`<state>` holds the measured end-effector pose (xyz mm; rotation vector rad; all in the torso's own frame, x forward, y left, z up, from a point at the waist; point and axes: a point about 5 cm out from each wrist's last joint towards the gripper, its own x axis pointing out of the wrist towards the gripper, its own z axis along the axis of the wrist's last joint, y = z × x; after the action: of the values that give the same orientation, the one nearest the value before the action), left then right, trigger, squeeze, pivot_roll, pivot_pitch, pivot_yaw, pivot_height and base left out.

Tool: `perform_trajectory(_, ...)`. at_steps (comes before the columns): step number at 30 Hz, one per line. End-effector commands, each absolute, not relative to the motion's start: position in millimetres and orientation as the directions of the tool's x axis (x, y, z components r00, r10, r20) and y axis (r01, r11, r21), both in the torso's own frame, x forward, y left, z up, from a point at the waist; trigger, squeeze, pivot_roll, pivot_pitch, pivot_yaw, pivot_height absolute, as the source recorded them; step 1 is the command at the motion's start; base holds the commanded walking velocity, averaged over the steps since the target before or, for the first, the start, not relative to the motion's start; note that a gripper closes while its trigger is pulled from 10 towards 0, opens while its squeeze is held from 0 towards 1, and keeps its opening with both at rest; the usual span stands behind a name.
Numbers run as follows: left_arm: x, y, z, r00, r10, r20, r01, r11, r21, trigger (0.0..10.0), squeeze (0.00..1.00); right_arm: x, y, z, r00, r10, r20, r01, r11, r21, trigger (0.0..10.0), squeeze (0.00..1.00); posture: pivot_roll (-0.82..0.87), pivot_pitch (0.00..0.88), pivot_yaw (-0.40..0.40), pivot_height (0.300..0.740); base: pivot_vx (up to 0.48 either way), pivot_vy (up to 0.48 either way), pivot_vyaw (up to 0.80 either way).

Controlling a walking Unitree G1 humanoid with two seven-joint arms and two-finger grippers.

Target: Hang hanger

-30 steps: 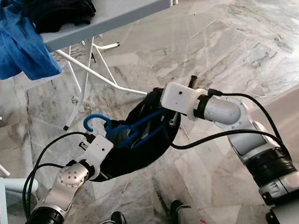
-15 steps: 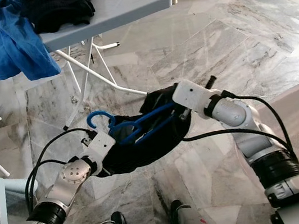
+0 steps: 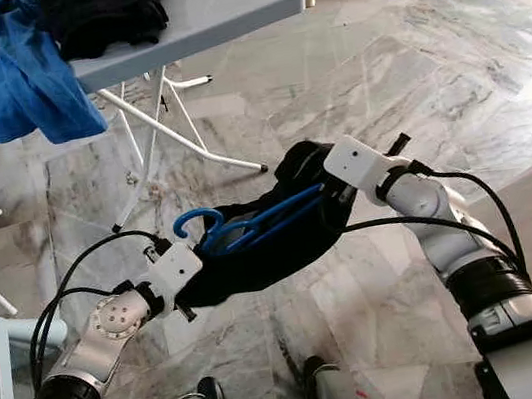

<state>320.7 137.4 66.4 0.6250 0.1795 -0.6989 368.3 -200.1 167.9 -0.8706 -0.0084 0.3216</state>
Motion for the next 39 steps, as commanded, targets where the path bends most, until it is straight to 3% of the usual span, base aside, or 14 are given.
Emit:
perform_trajectory(1, 317, 155, 63, 0.796, -0.493, -0.352, 0.605, 0.627, 0.491, 0.4, 0.0, 371, -218, 176, 0.972, 0.216, -0.09, -0.205, 0.605, -0.769, 0.0, 0.0, -0.15, 0.282, -0.017, 0.74, 0.0, 0.0, 0.0)
perform_trajectory(9, 318, 157, 74, 0.825, -0.506, -0.253, 0.562, 0.677, 0.476, 0.0, 0.0, 370, -233, 172, 0.976, 0.188, -0.112, -0.206, 0.608, -0.767, 0.0, 0.0, -0.14, 0.285, -0.023, 0.74, 0.0, 0.0, 0.0)
perform_trajectory(23, 316, 162, 63, 0.786, -0.511, -0.348, 0.618, 0.627, 0.474, 0.0, 0.0, 372, -245, 179, 0.979, 0.178, -0.1, -0.193, 0.647, -0.738, 0.0, 0.0, -0.15, 0.285, -0.019, 0.74, 0.0, 0.0, 0.0)
perform_trajectory(29, 313, 166, 54, 0.773, -0.501, -0.389, 0.634, 0.604, 0.483, 0.0, 0.0, 375, -242, 201, 0.968, 0.237, -0.086, -0.233, 0.71, -0.664, 0.0, 0.0, -0.16, 0.284, -0.017, 0.74, 0.0, 0.0, 0.0)
perform_trajectory(39, 312, 173, 47, 0.774, -0.466, -0.428, 0.633, 0.596, 0.495, 0.0, 0.0, 371, -246, 238, 0.95, 0.291, -0.116, -0.283, 0.635, -0.719, 0.0, 0.0, -0.17, 0.282, -0.017, 0.74, 0.0, 0.0, 0.0)
